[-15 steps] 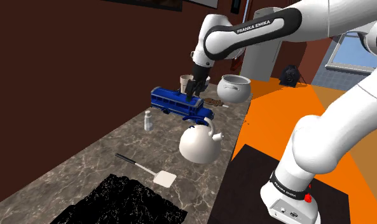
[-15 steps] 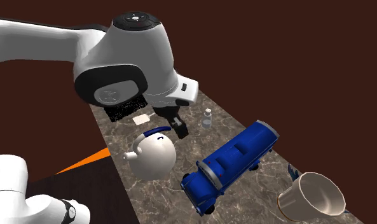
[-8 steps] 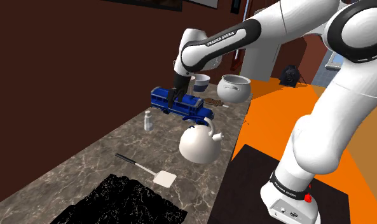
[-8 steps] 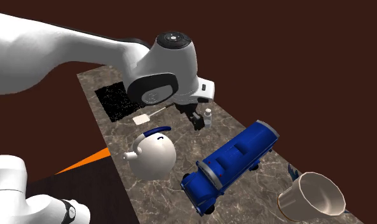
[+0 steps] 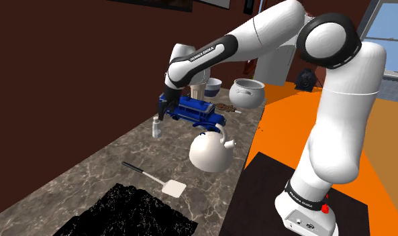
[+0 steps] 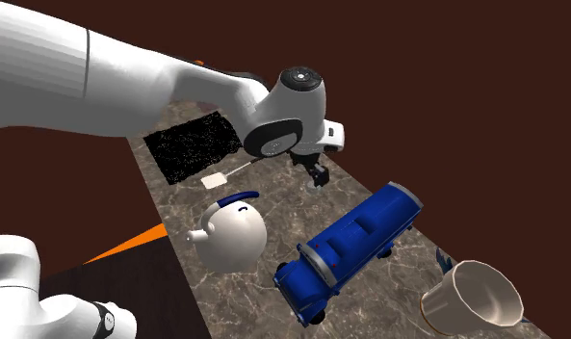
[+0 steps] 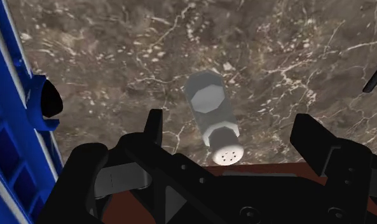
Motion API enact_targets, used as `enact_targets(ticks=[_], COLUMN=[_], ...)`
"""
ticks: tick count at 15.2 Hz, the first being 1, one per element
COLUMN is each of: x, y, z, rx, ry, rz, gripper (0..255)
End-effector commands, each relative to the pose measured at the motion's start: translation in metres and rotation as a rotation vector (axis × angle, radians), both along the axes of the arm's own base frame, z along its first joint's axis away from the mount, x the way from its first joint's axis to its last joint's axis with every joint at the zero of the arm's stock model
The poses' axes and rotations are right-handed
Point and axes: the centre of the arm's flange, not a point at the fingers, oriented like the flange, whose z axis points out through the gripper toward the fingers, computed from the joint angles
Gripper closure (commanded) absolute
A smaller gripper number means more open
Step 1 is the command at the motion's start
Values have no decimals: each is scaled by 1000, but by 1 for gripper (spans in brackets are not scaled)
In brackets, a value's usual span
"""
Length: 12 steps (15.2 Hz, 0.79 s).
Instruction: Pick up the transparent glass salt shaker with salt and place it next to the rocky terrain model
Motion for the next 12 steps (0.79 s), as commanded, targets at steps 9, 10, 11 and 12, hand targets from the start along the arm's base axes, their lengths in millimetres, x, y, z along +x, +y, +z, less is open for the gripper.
enact_targets(ticks=[9, 10, 11, 12], x=[32, 33, 33, 33], y=[18, 19, 19, 19], z=[-54, -57, -57, -57], rx=[10, 10, 10, 10], ry=[-9, -9, -9, -9], rz=[14, 14, 14, 14], gripper=[0, 0, 0, 0])
